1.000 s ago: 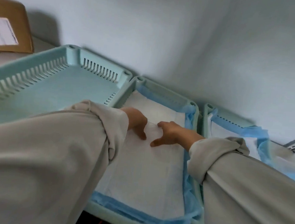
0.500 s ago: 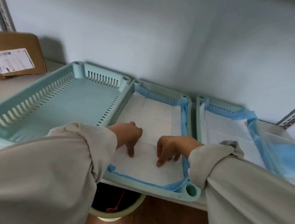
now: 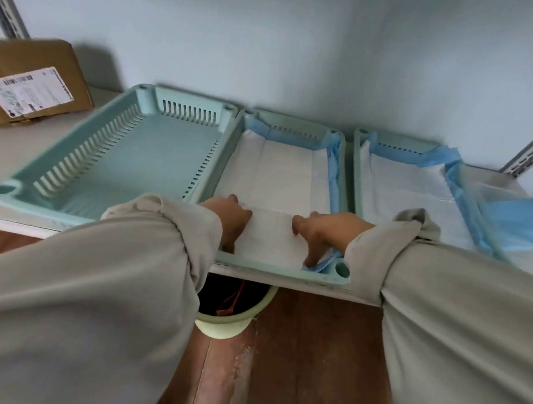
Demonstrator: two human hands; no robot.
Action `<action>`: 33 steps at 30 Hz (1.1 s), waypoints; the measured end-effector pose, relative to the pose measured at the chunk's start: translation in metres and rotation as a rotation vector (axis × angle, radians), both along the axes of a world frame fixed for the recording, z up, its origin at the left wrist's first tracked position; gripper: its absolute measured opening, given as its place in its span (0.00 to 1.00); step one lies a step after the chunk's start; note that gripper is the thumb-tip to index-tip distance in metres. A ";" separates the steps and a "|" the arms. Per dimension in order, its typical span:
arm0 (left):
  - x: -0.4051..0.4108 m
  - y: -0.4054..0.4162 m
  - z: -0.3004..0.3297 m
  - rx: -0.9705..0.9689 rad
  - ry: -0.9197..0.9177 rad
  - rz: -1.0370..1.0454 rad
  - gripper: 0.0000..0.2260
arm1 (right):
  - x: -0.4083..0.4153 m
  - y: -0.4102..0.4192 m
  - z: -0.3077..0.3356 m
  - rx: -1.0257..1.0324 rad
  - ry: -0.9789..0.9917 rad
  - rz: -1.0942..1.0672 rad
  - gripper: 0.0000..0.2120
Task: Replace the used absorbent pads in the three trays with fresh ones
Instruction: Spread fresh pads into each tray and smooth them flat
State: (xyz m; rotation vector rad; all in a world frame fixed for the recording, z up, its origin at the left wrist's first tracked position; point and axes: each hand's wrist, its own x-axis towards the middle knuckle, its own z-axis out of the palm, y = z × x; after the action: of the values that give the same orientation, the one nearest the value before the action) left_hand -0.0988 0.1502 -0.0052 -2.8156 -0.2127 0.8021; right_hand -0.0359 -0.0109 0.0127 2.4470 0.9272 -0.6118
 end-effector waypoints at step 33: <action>0.030 0.012 0.002 -0.172 0.019 0.073 0.45 | 0.021 0.007 -0.014 0.130 0.158 -0.062 0.51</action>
State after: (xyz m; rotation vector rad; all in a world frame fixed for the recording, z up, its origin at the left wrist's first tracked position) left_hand -0.0692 0.1620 -0.0036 -2.9739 -0.2570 0.9035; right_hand -0.0151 -0.0038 -0.0014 2.5802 0.9829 -0.8003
